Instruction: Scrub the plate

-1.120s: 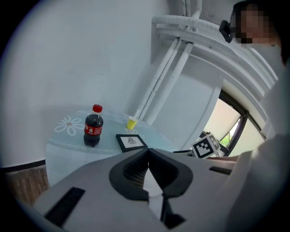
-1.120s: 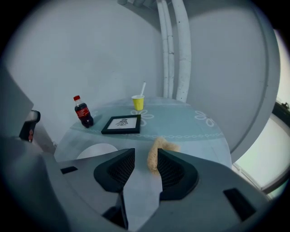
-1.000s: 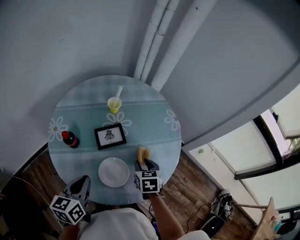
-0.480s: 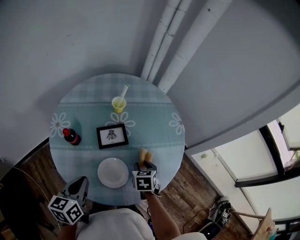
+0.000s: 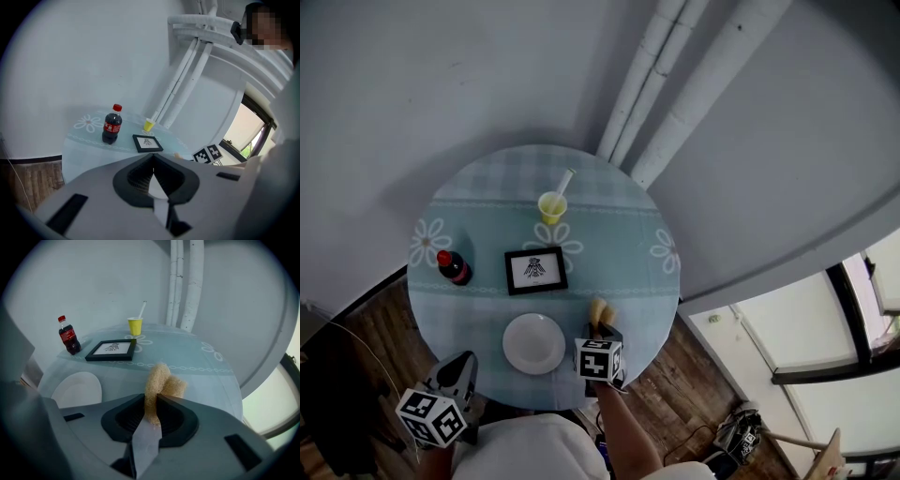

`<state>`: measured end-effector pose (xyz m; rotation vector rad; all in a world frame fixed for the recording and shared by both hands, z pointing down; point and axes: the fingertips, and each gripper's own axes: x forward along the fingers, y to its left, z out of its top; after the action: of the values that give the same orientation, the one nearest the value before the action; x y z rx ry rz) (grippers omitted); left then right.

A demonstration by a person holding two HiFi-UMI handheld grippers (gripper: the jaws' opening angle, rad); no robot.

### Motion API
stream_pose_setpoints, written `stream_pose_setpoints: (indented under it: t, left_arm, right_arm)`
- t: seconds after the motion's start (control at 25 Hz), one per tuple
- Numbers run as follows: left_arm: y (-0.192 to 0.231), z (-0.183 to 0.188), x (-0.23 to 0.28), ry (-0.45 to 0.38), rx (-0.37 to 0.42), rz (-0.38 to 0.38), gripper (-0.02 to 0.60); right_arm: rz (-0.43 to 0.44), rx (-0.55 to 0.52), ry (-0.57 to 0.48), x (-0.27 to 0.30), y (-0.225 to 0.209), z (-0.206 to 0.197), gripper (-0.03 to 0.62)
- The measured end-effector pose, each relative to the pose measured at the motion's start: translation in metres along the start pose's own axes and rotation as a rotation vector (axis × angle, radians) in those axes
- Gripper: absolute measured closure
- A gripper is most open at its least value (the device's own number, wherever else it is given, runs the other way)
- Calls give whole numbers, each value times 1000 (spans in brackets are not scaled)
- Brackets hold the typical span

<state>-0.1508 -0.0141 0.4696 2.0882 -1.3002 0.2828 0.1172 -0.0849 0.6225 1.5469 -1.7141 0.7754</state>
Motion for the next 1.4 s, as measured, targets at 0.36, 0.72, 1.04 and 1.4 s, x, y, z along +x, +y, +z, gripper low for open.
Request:
stream_pose_setpoints:
  t: [0.36,0.72,1.04,1.4]
  left_arm:
    - [-3,3,12,14,24,-26,572]
    - [-3,-6,27,85,-15,-65,572]
    - [-8,-40,56,274,-154,-165,383]
    - [6,-80,81,419,-344,-120,343]
  right_arm:
    - [-38,-18,-5,2,0,-1,522]
    - [-26,-19,10,2,-1,-1,525]
    - [-15,-15,9,2,-1,-1,523]
    - [4,-3,-1,2,-1,-2,525]
